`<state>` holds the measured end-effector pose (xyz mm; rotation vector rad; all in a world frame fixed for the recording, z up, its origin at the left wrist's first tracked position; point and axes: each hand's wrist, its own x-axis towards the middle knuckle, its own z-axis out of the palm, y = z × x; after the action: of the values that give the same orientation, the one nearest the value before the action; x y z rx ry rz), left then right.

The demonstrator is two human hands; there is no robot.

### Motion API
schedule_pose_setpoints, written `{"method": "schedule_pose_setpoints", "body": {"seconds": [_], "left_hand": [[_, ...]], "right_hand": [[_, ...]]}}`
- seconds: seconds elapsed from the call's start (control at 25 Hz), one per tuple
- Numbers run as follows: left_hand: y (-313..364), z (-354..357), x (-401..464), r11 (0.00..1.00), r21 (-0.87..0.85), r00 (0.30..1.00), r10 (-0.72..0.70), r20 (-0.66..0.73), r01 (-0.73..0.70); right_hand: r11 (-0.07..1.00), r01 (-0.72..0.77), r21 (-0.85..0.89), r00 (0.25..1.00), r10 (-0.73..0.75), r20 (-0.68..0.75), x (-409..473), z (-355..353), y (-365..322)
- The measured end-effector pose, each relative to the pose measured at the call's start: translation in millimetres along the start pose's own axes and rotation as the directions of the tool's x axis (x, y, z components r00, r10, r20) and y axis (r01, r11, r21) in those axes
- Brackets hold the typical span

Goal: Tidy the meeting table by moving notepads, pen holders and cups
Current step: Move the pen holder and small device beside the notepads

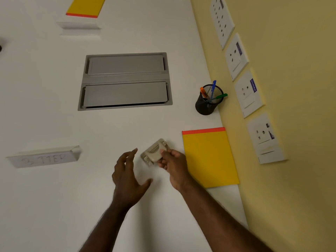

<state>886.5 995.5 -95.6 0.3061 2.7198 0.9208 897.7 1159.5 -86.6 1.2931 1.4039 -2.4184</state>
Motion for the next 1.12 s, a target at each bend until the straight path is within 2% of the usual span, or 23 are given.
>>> {"method": "schedule_pose_setpoints", "body": {"seconds": [0.08,0.16,0.24,0.52,1.12], "left_hand": [[-15.8,1.7,-5.9,0.985,0.15,0.98,-0.113,0.164,0.088],[-32.7,7.4,-12.2,0.948,0.29,0.92,-0.229,0.319,0.135],[-41.1,10.2,-14.7,0.936,0.319,0.882,-0.271,0.384,0.149],[-41.4,11.2,-10.1,0.948,0.279,0.88,-0.26,0.398,0.154],[-40.0,9.4,-10.7,0.948,0.27,0.882,-0.267,0.39,0.167]], "right_hand": [[0.994,0.05,0.094,0.992,-0.039,-0.117,15.4,-11.5,-19.3],[0.984,0.112,0.135,0.972,-0.08,-0.223,32.2,-25.5,-41.4],[0.973,0.173,0.152,0.944,-0.12,-0.307,47.7,-40.2,-62.5],[0.959,0.226,0.171,0.885,-0.129,-0.448,89.0,-83.5,-101.4],[0.961,0.196,0.196,0.88,-0.084,-0.468,113.1,-105.9,-106.2]]}}
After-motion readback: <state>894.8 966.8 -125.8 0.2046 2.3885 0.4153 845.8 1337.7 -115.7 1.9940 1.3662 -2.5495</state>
